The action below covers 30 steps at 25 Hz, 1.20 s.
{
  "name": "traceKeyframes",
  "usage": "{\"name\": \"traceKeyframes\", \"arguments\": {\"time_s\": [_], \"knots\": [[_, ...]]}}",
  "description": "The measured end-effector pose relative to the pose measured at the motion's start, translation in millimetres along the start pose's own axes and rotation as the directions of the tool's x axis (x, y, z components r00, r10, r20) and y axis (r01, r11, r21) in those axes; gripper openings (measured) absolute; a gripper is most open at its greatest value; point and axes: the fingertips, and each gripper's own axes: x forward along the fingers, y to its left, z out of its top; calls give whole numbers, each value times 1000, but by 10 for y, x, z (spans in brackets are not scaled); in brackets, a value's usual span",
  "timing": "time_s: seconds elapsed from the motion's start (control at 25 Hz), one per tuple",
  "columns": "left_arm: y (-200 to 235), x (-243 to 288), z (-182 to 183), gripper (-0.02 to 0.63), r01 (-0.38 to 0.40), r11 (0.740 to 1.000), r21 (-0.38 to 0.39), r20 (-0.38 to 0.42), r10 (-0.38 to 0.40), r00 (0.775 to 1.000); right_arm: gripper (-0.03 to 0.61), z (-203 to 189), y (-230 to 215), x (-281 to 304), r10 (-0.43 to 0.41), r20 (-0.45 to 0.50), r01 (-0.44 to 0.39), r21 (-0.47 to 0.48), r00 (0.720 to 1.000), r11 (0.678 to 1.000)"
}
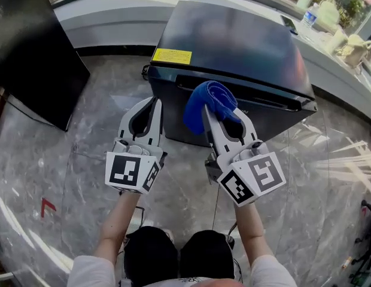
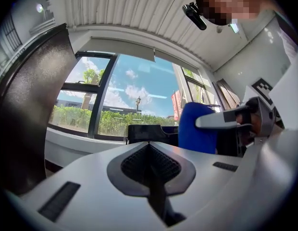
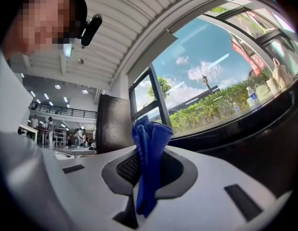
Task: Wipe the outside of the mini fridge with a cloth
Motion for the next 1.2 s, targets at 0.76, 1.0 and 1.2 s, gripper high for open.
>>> {"name": "traceKeyframes", "arguments": {"time_s": [0.76,1.0,1.2], "knots": [[195,-656,-526,3,-80,997,10,38,80,996,64,-540,617,830,-143,3,139,-258,990,956],[129,-566,-583,3,-78,997,-13,31,78,996,64,-536,479,883,-183,2,177,-266,983,948],[-45,-468,-632,3,-39,999,-27,20,39,999,64,-508,310,706,-210,15,206,-276,978,939]]}}
